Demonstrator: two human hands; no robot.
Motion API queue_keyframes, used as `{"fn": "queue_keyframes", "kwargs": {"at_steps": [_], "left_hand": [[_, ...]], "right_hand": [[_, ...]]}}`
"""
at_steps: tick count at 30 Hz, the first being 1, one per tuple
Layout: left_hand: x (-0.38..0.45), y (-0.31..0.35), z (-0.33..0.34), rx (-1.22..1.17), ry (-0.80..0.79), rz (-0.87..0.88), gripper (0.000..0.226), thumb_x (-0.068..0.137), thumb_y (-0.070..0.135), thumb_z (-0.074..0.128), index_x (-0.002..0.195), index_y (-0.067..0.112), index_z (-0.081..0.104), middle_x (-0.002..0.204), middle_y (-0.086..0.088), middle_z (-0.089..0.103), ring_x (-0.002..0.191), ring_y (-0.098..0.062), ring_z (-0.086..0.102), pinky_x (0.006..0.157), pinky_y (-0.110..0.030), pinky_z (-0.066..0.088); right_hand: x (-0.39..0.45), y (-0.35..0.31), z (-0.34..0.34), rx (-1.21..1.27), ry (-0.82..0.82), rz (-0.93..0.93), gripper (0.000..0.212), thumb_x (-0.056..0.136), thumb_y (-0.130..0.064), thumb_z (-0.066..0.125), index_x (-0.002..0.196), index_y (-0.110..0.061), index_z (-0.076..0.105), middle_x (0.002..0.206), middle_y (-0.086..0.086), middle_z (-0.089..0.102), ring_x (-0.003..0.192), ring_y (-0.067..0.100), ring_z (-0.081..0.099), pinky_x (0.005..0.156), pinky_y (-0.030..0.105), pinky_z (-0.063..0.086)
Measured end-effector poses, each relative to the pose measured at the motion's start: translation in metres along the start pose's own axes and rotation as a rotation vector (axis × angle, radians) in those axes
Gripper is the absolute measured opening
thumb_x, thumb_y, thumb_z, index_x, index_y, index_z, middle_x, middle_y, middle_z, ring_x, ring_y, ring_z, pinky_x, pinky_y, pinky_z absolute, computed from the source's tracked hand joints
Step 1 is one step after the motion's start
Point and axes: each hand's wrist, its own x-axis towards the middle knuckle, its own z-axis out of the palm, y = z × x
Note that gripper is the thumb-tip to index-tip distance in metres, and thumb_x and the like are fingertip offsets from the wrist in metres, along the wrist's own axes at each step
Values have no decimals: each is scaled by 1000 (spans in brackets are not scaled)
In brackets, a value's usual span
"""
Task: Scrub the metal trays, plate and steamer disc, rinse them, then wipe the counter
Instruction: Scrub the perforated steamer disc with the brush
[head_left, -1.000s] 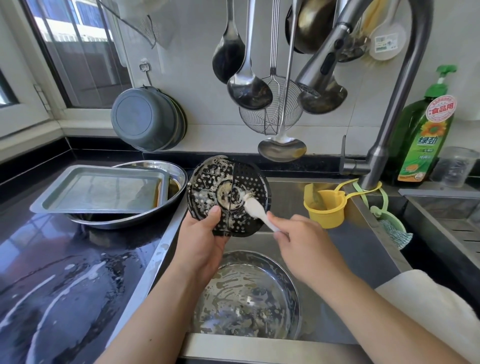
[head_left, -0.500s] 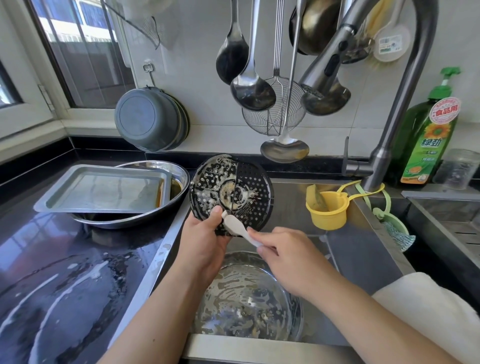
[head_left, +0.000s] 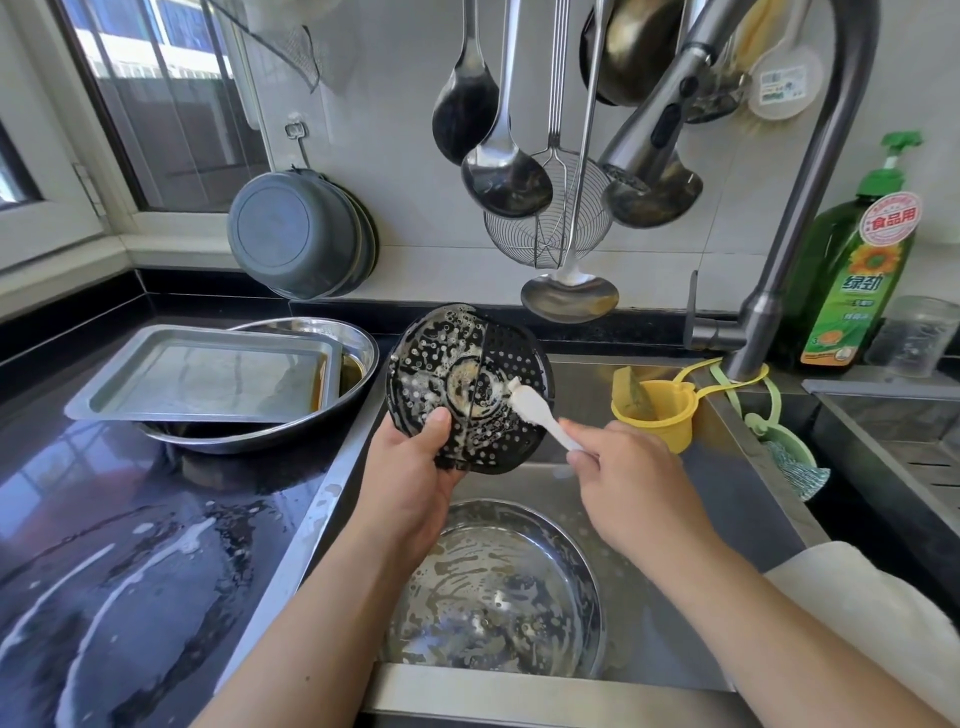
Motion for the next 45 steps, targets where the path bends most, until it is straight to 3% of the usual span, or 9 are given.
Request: {"fn": "queue_keyframes", "kwargs": {"at_steps": [2, 6, 9, 11, 19, 23, 30, 35, 45], "left_hand": [[0, 0, 1, -10, 0, 12, 38, 107, -3, 42, 141, 7, 54, 126, -13, 73, 113, -26, 72, 76, -34, 62], [1, 0, 0, -58, 9, 23, 39, 107, -3, 41, 143, 6, 54, 128, -15, 71, 114, -28, 71, 77, -35, 62], [1, -1, -1, -34, 18, 24, 37, 107, -3, 42, 140, 5, 55, 125, -17, 72, 107, -28, 73, 77, -38, 62], [1, -2, -1, 2, 15, 30, 35, 107, -2, 42, 139, 5, 55, 124, -18, 72, 104, -29, 73, 77, -40, 62], [-1, 0, -1, 3, -10, 37, 37, 107, -4, 41, 138, 9, 57, 127, -14, 72, 117, -30, 70, 79, -37, 62], [-2, 1, 0, 16, -30, 27, 38, 106, -3, 42, 140, 9, 56, 129, -14, 72, 117, -30, 70, 80, -37, 62], [0, 1, -2, -13, 21, 30, 34, 107, -2, 42, 137, 5, 58, 125, -17, 72, 112, -31, 71, 78, -37, 63], [-1, -5, 0, 38, 3, 15, 30, 107, 0, 45, 133, 6, 60, 120, -17, 74, 103, -30, 73, 74, -41, 62], [-2, -2, 1, 51, -10, 38, 33, 107, 0, 43, 136, 6, 59, 125, -16, 73, 114, -31, 71, 81, -38, 62]], "right_hand": [[-1, -1, 0, -9, 0, 21, 17, 101, -22, 53, 96, -27, 69, 76, -6, 52, 76, 25, 52, 63, 40, 43], [0, -4, -2, 32, -121, 89, 18, 101, -28, 55, 90, -25, 70, 69, -5, 59, 63, 17, 54, 53, 33, 41], [-7, -17, 4, 65, -323, 16, 28, 101, -30, 56, 78, -21, 67, 58, -4, 53, 52, 12, 44, 47, 29, 30], [-9, -21, 7, 99, -353, -10, 34, 102, -31, 56, 70, -19, 62, 55, -3, 50, 50, 13, 40, 47, 29, 28], [5, 3, -1, 47, -226, 173, 24, 100, -31, 56, 82, -23, 70, 66, 0, 60, 62, 22, 53, 52, 33, 39], [8, 8, -7, 20, -90, 199, 25, 103, -31, 52, 83, -26, 66, 69, -3, 57, 68, 18, 50, 50, 30, 30], [-4, -8, 4, 64, -328, 91, 24, 101, -32, 56, 87, -20, 73, 60, 0, 56, 53, 17, 46, 47, 30, 31], [-8, -18, 8, 132, -329, -10, 25, 101, -35, 55, 90, -19, 71, 60, 2, 54, 52, 15, 40, 50, 33, 27], [5, 12, -10, -24, -297, 74, 24, 100, -34, 56, 83, -21, 65, 61, 1, 52, 62, 23, 46, 54, 33, 30]]}}
